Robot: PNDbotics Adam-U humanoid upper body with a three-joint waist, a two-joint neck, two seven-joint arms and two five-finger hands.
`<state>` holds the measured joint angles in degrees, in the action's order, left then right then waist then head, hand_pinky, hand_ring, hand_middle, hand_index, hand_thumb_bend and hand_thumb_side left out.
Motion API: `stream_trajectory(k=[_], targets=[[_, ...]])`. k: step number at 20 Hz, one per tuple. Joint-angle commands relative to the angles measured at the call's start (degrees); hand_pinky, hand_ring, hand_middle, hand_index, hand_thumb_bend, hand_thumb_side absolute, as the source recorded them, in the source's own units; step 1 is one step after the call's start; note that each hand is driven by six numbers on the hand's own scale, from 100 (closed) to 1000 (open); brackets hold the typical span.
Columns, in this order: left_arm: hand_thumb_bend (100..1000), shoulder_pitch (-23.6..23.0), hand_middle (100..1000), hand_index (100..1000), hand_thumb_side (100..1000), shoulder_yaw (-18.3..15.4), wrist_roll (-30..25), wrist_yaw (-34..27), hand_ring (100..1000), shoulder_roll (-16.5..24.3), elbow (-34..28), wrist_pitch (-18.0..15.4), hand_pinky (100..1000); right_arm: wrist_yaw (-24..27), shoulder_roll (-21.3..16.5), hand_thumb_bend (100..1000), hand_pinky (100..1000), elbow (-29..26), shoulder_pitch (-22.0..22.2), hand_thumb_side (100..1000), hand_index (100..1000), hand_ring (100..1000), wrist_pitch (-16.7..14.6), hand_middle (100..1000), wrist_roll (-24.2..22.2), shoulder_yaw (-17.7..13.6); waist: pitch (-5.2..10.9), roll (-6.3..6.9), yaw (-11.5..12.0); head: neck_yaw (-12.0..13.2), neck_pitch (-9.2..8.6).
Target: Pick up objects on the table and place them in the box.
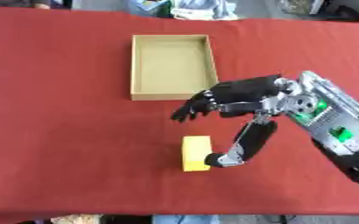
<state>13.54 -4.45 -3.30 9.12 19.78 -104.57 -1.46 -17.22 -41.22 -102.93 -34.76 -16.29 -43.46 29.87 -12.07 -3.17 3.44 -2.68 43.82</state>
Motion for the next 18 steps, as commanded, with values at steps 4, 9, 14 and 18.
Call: stream_trajectory(k=[4,9,14,18], targets=[[254,0.5,581,716,614,-0.2,-0.1,-0.1,519,1.2,-0.6,-0.1,655,-1.5,-0.3,338,733,0.9,-0.1,353,1000,815,-1.1,835,0.0,0.1,0.65,0.35,-0.2,-0.1,0.30],[252,0.5,581,716,615,-0.2,-0.1,-0.1,519,1.2,-0.6,-0.1,655,-2.1,-0.2,307,735,1.5,0.3,380,1000,815,-1.5,836,-0.1,0.2,0.61,0.38,-0.2,0.0,0.30],[252,0.5,581,716,615,-0.2,-0.1,-0.1,519,1.2,-0.5,-0.2,656,-2.9,0.1,308,735,2.4,0.6,380,1000,815,-1.9,837,-0.3,0.5,0.58,0.44,-0.2,-0.1,0.27],[251,0.6,581,716,615,-0.2,-0.1,-0.1,519,1.2,-0.5,-0.2,656,-3.7,0.6,309,734,3.5,0.9,379,1000,815,-2.4,837,-0.2,0.7,0.52,0.48,-0.2,-0.1,0.23]])
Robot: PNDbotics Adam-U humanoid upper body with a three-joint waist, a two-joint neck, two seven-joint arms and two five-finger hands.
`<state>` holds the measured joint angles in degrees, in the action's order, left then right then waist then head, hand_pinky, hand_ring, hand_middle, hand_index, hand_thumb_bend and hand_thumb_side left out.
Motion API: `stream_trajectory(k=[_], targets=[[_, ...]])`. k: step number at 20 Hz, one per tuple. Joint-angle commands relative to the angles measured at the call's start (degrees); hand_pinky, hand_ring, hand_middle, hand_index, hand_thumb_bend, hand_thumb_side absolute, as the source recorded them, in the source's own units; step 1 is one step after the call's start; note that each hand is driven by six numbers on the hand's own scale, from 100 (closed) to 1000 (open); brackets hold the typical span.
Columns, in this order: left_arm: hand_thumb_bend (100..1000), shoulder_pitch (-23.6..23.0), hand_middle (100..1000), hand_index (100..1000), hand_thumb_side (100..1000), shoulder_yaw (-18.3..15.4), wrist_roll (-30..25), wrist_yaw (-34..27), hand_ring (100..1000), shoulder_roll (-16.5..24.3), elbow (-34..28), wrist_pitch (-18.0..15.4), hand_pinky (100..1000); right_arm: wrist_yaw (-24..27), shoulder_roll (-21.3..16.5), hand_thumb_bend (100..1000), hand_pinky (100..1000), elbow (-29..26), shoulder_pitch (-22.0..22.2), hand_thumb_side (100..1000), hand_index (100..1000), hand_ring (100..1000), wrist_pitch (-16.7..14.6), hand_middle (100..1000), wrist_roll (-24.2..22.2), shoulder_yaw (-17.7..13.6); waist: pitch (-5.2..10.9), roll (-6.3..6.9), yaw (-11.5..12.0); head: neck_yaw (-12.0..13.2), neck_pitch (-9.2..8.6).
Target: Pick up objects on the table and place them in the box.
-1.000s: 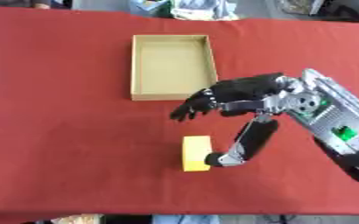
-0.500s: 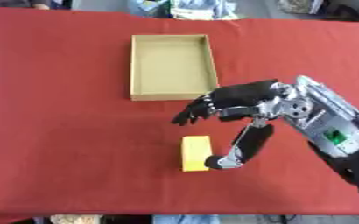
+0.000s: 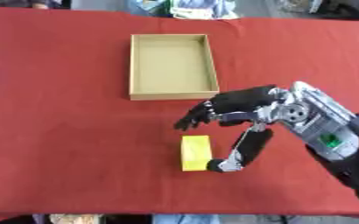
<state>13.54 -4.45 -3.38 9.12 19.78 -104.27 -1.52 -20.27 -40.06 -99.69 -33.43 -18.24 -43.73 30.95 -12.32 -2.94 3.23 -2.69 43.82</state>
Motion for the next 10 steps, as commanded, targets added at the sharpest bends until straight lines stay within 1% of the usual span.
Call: stream_trajectory(k=[1,10], targets=[[251,0.6,581,716,616,-0.2,-0.1,-0.1,519,1.2,-0.8,-0.1,656,-0.9,-0.4,310,734,0.5,-0.4,379,1000,815,-0.5,836,0.1,-0.4,0.72,0.26,0.0,-0.1,0.22],[248,0.8,582,716,616,-0.1,-0.2,-0.1,520,1.2,-0.8,-0.2,657,-2.4,0.8,310,733,2.8,-0.2,377,1000,814,-1.7,836,0.4,0.1,0.62,0.33,0.2,-0.2,0.16]])
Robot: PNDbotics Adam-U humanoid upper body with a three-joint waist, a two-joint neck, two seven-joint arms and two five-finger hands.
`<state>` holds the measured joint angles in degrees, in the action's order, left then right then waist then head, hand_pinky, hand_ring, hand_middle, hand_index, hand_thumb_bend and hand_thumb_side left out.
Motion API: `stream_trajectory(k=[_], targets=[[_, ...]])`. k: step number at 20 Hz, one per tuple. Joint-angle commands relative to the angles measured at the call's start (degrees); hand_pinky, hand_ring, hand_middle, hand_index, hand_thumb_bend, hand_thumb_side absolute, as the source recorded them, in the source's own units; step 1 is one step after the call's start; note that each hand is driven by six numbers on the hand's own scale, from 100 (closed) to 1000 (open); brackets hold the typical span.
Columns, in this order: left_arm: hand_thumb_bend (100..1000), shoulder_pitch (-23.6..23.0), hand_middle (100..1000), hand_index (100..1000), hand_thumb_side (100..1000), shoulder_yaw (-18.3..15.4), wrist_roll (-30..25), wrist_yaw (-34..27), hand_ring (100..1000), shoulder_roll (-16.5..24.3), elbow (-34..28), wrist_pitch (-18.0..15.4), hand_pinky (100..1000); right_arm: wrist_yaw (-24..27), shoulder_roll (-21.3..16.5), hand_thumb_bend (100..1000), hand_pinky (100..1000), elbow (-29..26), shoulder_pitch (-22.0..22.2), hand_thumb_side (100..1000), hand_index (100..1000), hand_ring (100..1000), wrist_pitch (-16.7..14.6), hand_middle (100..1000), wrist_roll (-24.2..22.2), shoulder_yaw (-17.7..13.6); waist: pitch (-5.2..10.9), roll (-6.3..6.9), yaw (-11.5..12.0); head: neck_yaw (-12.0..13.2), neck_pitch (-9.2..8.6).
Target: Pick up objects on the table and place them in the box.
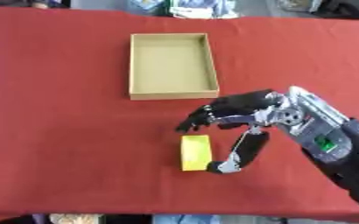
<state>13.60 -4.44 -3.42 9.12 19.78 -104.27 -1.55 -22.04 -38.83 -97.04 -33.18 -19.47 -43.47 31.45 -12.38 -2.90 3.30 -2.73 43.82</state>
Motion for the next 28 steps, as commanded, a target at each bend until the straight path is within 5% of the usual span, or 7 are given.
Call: stream_trajectory(k=[1,28], targets=[[248,0.8,582,716,616,-0.1,-0.2,-0.1,520,1.2,-0.8,-0.2,657,-0.7,-0.3,310,732,0.4,-0.3,377,1000,814,-0.6,835,0.2,-0.3,0.68,0.29,0.1,-0.2,0.17],[245,0.9,582,716,617,-0.2,-0.3,-0.1,519,1.0,-0.9,-0.1,658,-3.1,1.6,303,725,4.5,0.1,372,911,807,-2.2,822,2.4,-0.5,0.48,0.12,0.1,-0.3,-0.26]])
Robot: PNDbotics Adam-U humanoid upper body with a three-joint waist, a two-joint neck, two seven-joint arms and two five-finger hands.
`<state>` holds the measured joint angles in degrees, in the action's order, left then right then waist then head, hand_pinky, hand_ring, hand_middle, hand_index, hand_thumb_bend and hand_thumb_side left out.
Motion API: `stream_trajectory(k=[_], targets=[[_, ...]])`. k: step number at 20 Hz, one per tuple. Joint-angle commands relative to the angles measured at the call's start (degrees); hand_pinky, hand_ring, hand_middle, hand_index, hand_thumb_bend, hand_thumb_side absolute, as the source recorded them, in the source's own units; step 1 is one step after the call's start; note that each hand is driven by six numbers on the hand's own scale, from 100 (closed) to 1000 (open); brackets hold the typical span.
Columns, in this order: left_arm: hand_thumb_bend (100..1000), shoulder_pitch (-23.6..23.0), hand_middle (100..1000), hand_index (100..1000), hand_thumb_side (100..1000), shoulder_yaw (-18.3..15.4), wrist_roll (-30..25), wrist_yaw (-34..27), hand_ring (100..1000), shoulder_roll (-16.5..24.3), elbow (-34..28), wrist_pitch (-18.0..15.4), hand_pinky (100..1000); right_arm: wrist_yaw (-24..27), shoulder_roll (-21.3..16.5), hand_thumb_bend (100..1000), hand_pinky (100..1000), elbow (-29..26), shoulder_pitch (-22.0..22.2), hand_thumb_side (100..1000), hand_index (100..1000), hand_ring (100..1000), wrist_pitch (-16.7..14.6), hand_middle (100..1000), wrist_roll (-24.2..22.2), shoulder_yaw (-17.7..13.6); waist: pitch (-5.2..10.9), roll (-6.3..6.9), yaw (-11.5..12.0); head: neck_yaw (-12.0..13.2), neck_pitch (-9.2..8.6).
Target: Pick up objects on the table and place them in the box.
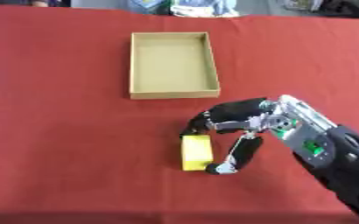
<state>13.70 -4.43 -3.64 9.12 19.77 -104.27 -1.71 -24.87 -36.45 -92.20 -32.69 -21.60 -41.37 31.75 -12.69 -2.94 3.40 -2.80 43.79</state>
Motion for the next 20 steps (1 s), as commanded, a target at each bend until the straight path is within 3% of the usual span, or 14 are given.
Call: stream_trajectory(k=[1,12,14,20], targets=[[244,0.8,582,716,617,-0.2,0.0,-0.1,519,1.0,-0.9,0.0,658,-0.3,-0.8,302,724,-0.4,-0.4,371,892,807,-0.1,821,0.4,-0.9,0.79,0.16,0.0,-0.2,-0.23],[240,0.7,582,716,619,-0.3,0.0,-0.2,519,1.0,-0.9,0.1,659,1.0,-1.2,275,709,-1.3,-0.3,363,748,792,0.0,799,2.7,-1.7,0.86,0.07,0.0,0.0,-0.01],[240,0.7,581,716,619,-0.3,0.0,-0.2,519,1.0,-0.9,0.1,659,2.2,-1.8,241,707,-2.2,-0.5,390,742,790,0.5,797,3.3,-2.2,0.95,0.04,-0.1,0.0,0.03],[240,0.6,582,715,620,-0.2,-0.1,-0.2,519,1.2,-1.0,0.1,659,6.6,-4.8,279,715,-5.5,-4.0,356,735,792,3.4,795,3.8,-4.1,1.24,-0.25,-0.1,0.0,0.11]])
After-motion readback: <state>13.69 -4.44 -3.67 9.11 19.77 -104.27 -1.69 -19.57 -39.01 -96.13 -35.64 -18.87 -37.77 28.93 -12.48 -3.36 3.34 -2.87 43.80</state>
